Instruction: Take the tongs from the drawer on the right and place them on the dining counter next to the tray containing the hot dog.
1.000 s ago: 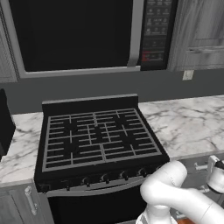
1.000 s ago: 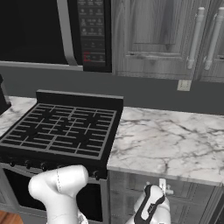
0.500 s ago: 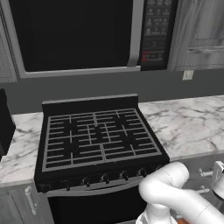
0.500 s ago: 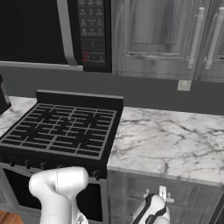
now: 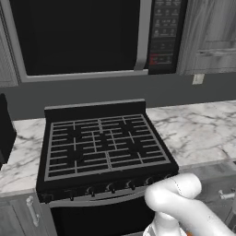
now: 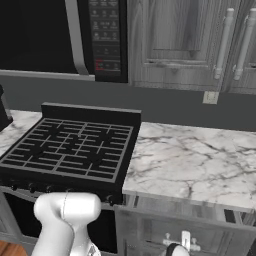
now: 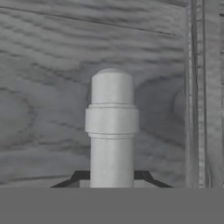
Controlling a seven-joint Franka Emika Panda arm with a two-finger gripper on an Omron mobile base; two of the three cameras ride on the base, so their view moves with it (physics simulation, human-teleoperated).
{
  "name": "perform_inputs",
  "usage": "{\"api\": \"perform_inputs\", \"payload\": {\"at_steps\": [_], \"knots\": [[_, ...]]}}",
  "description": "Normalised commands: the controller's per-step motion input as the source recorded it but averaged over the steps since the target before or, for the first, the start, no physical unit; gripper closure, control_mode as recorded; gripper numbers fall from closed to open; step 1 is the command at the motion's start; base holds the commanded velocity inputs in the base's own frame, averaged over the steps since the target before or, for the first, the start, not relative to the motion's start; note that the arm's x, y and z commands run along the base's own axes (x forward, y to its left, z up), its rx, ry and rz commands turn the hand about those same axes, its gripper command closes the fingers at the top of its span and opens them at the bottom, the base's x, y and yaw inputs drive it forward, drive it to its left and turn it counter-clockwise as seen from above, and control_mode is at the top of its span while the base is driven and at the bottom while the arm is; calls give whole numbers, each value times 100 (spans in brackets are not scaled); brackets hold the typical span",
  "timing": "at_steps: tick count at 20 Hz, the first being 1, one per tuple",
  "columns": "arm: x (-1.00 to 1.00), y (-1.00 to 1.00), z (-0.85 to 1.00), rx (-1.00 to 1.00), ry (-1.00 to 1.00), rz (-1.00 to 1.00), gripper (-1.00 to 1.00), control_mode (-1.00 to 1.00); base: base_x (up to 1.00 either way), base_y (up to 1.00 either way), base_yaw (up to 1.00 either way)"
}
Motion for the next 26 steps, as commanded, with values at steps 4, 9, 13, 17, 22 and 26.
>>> {"api": "perform_inputs", "payload": {"at_steps": [4,9,13,17,22,26], "knots": [[-72,-16,0,-3,0,0,100,-100,0,0,0],[-65,-14,0,-3,0,0,100,-100,0,0,0],[-57,-13,0,0,0,0,100,-100,0,0,0],[-62,-16,0,0,0,0,100,-100,0,0,0],[-60,-16,0,0,0,0,100,-100,0,0,0],[-29,-6,0,0,0,0,100,-100,0,0,0]]}}
